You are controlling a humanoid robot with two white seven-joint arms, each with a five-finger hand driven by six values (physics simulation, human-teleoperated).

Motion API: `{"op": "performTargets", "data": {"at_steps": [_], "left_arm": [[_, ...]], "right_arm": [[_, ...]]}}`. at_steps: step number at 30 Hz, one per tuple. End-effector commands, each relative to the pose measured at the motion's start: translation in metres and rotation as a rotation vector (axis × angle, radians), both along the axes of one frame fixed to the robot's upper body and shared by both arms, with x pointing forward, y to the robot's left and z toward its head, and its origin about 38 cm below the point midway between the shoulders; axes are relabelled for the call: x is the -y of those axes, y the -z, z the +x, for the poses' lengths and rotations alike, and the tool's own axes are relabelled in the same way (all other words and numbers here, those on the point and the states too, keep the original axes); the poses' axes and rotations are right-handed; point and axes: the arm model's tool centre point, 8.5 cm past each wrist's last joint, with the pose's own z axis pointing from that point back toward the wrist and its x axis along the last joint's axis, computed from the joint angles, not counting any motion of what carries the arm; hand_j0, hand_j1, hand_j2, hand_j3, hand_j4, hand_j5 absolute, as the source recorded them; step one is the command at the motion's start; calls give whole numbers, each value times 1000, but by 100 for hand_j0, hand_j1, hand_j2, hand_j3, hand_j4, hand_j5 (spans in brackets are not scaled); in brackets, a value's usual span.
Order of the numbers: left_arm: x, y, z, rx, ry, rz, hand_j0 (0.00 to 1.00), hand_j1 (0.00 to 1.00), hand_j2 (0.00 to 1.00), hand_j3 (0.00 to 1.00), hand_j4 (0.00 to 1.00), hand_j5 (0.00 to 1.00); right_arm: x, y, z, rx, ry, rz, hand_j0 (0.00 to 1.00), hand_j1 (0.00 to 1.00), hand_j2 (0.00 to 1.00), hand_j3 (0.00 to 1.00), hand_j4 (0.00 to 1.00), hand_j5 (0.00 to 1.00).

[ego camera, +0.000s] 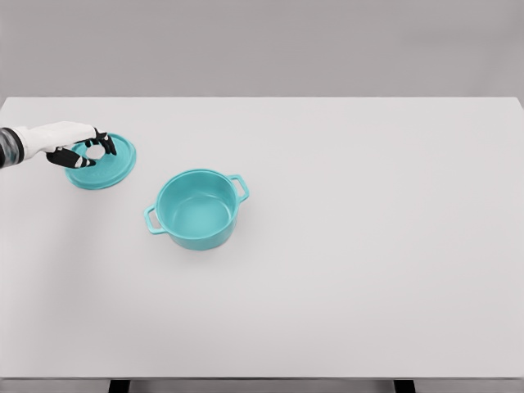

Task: Cover the pot with left arm

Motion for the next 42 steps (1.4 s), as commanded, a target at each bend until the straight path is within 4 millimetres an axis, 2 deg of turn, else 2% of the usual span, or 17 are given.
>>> {"op": "performTargets", "data": {"at_steps": [1,3,7,16,20,30,32,36,38,42], "left_arm": [[0,-1,0,3,-4,-7,59,59,59,59,59,59],[0,-1,0,3,-4,-7,58,58,58,58,58,58],[0,-1,0,4,-4,-8,49,49,49,49,49,49],[-3,-9,1,21,-2,-7,48,48,48,48,48,48],[8,-20,2,60,35,-4,49,49,49,49,49,49],[12,-43,2,123,74,22,49,49,49,49,49,49],[10,-51,-1,144,84,39,49,49,49,49,49,49],[17,-51,-16,165,134,12,49,49,49,49,49,49],[22,-57,-23,188,167,20,49,49,49,49,49,49],[20,-64,-34,204,193,14,49,49,49,49,49,49]], "right_arm": [[0,0,0,0,0,0,100,100,100,100,100,100],[0,0,0,0,0,0,100,100,100,100,100,100],[0,0,0,1,1,0,100,100,100,100,100,100],[0,0,0,0,0,0,100,100,100,100,100,100],[0,0,0,0,1,0,100,100,100,100,100,100],[0,0,0,0,0,0,100,100,100,100,100,100],[0,0,0,0,0,0,100,100,100,100,100,100],[0,0,0,0,1,0,100,100,100,100,100,100],[0,0,0,0,0,0,100,100,100,100,100,100],[0,0,0,1,1,0,100,100,100,100,100,100]]}}
